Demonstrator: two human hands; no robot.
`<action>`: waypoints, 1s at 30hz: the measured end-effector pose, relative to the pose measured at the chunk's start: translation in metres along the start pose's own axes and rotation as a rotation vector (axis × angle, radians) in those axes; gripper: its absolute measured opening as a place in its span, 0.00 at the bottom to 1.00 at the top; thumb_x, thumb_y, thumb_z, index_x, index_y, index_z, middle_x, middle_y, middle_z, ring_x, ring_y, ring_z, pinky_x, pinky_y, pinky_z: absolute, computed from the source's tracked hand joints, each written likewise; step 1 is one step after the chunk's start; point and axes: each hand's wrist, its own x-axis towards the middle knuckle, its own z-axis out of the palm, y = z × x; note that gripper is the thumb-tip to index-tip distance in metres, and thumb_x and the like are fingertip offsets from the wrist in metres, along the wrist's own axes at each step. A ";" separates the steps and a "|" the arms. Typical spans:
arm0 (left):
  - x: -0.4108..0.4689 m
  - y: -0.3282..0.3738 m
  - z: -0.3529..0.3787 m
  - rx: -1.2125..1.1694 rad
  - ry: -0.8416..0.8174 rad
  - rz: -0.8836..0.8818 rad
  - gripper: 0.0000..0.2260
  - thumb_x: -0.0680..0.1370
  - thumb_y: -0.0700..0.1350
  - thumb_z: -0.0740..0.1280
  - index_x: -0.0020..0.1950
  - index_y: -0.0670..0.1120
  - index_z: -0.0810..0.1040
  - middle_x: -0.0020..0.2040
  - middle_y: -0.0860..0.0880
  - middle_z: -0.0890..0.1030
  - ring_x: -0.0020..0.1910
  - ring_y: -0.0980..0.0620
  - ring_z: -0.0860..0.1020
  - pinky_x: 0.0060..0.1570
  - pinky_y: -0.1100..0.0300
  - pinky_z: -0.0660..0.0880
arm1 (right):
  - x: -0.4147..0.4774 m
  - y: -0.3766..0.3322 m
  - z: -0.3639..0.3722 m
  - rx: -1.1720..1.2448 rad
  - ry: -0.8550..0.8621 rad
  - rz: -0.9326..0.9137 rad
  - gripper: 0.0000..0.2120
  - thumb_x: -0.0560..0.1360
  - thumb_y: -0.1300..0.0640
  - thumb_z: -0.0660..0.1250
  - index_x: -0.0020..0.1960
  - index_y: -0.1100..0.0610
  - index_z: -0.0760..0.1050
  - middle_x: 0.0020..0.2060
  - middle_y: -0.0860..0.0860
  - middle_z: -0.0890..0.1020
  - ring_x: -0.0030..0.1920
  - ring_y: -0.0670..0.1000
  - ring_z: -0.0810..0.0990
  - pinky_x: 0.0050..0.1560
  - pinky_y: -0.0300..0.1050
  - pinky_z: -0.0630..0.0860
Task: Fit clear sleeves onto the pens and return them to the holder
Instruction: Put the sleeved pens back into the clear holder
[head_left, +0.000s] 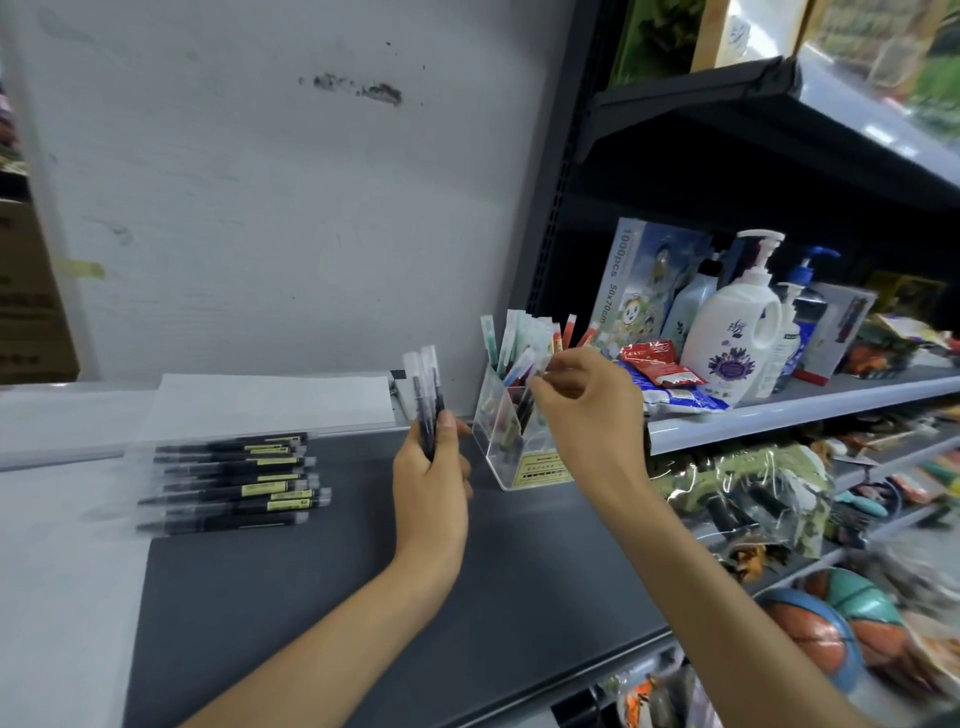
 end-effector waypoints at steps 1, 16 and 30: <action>0.000 0.000 0.000 0.006 0.002 0.001 0.15 0.86 0.54 0.60 0.49 0.44 0.77 0.27 0.54 0.65 0.24 0.56 0.61 0.23 0.65 0.61 | 0.000 0.001 0.003 -0.028 -0.022 0.003 0.07 0.76 0.55 0.77 0.53 0.51 0.83 0.44 0.44 0.87 0.46 0.43 0.85 0.53 0.51 0.84; -0.003 0.001 0.001 0.025 -0.037 0.003 0.15 0.86 0.52 0.61 0.50 0.42 0.77 0.26 0.57 0.65 0.24 0.57 0.60 0.23 0.64 0.60 | 0.010 -0.003 0.014 -0.154 -0.079 0.042 0.05 0.75 0.55 0.78 0.49 0.51 0.84 0.41 0.45 0.86 0.45 0.50 0.85 0.51 0.56 0.84; -0.025 0.008 0.006 -0.022 -0.300 0.108 0.14 0.87 0.48 0.60 0.47 0.40 0.73 0.28 0.53 0.65 0.26 0.56 0.61 0.24 0.65 0.61 | -0.014 0.000 -0.028 0.109 -0.087 0.043 0.06 0.77 0.59 0.74 0.49 0.49 0.85 0.40 0.43 0.87 0.44 0.41 0.84 0.46 0.36 0.80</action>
